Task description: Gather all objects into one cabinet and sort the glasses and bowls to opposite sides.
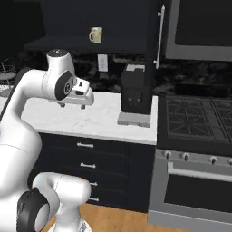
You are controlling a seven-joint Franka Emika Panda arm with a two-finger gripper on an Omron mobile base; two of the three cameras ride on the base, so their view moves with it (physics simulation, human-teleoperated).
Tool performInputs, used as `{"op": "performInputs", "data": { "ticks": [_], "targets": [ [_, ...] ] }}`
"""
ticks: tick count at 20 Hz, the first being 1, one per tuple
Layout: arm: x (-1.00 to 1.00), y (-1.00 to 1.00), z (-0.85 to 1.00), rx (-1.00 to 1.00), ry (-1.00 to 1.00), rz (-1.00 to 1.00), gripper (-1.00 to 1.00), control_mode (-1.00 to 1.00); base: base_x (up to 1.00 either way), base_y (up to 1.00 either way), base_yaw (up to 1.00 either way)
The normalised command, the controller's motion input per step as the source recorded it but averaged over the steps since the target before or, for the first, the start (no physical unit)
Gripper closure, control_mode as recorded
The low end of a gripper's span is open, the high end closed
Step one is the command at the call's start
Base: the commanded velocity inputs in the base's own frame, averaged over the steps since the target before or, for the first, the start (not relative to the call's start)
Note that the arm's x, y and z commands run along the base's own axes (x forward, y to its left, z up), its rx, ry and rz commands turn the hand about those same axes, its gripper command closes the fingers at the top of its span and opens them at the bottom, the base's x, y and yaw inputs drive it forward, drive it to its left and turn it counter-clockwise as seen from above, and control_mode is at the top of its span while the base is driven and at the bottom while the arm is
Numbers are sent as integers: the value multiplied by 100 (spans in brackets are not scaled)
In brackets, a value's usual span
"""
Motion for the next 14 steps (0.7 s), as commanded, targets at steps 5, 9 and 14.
{"op": "performInputs", "data": {
  "ticks": [5, 9, 14],
  "targets": [
    [0, 0, 0, 0, 0, 0, -100, 100, 99, 66, -35],
    [0, 0, 0, 0, 0, 0, -100, 100, 71, 100, -20],
    [0, 0, 0, 0, 0, 0, -100, 100, 56, 90, -9]
  ]
}}
